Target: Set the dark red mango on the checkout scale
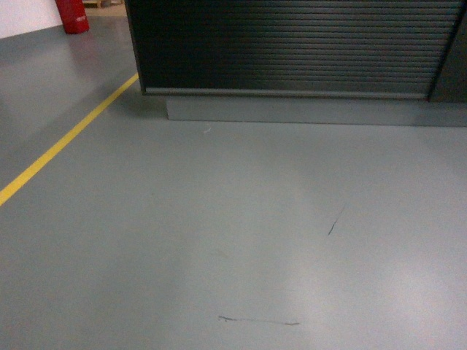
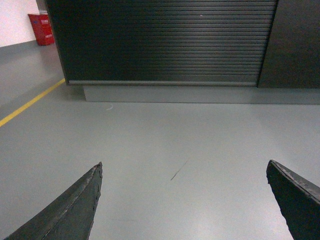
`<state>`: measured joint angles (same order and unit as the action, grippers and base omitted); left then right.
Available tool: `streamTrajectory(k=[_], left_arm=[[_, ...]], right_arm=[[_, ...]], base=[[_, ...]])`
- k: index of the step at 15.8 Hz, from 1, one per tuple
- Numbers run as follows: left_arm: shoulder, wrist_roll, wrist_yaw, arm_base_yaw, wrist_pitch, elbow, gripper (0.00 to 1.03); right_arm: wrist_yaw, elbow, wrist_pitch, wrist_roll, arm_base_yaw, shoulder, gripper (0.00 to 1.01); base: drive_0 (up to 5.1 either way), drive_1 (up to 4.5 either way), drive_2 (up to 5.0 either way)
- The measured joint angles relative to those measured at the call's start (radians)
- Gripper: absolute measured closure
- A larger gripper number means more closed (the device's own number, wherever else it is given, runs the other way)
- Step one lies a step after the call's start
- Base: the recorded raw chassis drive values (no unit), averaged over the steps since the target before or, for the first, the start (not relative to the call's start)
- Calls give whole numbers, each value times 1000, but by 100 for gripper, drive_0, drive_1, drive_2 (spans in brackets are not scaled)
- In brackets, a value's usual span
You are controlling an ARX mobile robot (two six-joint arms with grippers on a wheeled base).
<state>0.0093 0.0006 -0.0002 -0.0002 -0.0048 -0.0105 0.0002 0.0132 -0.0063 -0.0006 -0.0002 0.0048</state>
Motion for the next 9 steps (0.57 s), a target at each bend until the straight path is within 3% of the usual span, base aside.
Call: streamTrajectory(k=[9], left_arm=[[0,0,-1,0,1,0,5]], right_arm=[[1,0,4,0,0,0,3]], base=[[1,430,-428]])
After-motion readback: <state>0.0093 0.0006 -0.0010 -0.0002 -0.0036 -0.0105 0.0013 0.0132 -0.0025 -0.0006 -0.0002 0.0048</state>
